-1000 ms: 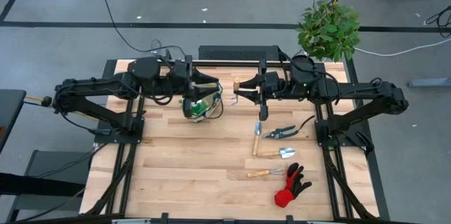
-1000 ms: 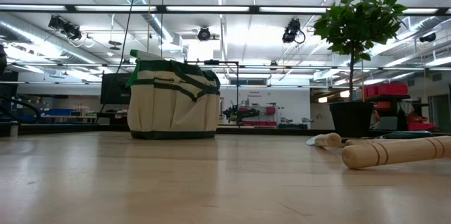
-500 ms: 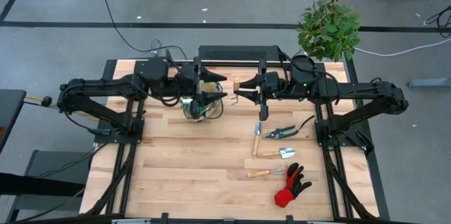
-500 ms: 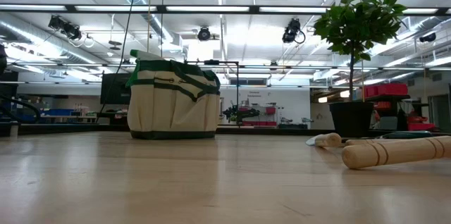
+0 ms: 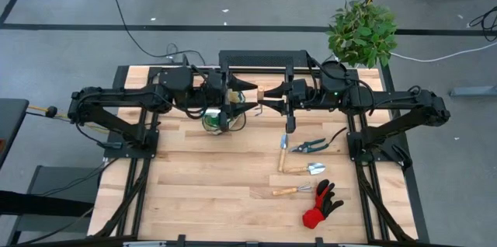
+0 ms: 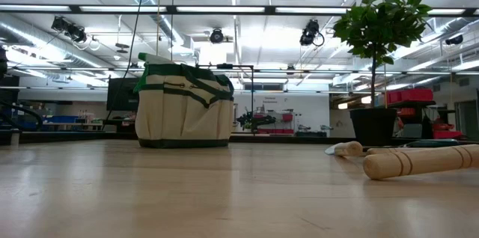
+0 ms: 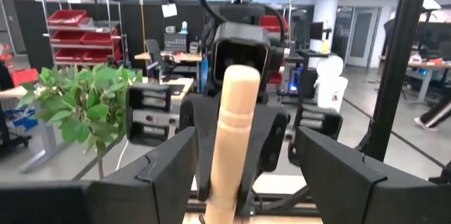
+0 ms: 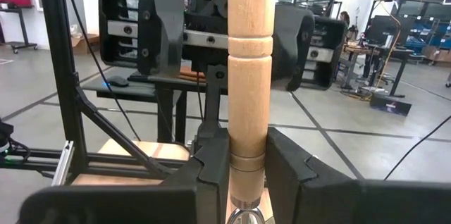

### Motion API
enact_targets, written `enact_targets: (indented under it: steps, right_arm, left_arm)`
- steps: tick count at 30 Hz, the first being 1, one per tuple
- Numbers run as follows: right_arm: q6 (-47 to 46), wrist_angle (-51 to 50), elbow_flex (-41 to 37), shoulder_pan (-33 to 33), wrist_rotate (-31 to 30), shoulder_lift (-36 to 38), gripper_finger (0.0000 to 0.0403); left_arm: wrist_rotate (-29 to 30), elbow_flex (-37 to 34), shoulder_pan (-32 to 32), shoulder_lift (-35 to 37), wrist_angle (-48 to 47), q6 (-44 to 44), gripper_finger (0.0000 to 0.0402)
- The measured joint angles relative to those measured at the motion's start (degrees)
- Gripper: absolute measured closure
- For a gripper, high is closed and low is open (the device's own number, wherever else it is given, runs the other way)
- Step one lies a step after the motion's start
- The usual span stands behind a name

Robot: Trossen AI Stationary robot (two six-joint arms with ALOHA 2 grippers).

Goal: Pick & Place Garden tools in Gardening bag
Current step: Put the top brown hand rake into the gardening bag

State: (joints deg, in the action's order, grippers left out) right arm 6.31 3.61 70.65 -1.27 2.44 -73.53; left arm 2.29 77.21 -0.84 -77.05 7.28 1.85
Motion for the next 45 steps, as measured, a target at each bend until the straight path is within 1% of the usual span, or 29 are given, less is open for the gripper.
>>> enact_targets:
  steps: [4, 9, 12, 19, 21, 26, 29, 38, 45]
  right_arm:
    - [0.0, -0.1, 0.0, 0.0, 0.0, 0.0, 0.0335]
    - [0.1, -0.4, 0.0, 0.0, 0.0, 0.0, 0.0335]
    - [0.1, -0.8, 0.0, 0.0, 0.0, 0.0, 0.0335]
    - [0.2, -1.1, 0.0, 0.0, 0.0, 0.0, 0.0335]
    - [0.2, -1.2, 0.0, 0.0, -0.1, 0.0, 0.0335]
    - [0.2, -1.2, 0.0, 0.0, -0.2, 0.0, 0.0335]
    - [0.2, -1.2, 0.0, 0.0, -0.2, 0.0, 0.0335]
    - [0.2, -1.2, 0.0, 0.0, -0.2, 0.0, 0.0335]
    - [0.2, -1.3, 0.0, 0.0, -0.1, 0.0, 0.0335]
  left_arm:
    - [0.5, 0.0, -0.3, -0.5, 0.1, -0.1, 0.0156]
    - [0.6, 0.0, -0.8, -1.9, 3.1, -0.2, 0.0156]
    - [0.4, 0.0, -1.2, -2.4, 2.7, -0.2, 0.0156]
    - [0.4, 0.0, -1.2, -3.6, 6.1, 0.0, 0.0157]
    - [0.4, 0.0, -1.2, -3.8, 5.7, 0.0, 0.0157]
    - [-1.0, 0.0, -1.2, -4.3, 5.7, 0.3, 0.0158]
    - [-1.6, 0.0, -1.2, -4.4, 5.8, 0.3, 0.0169]
    - [-2.1, 0.0, -1.2, -4.5, 5.8, 0.3, 0.0225]
    - [-2.4, 0.0, -1.2, -4.5, 5.8, 0.3, 0.0258]
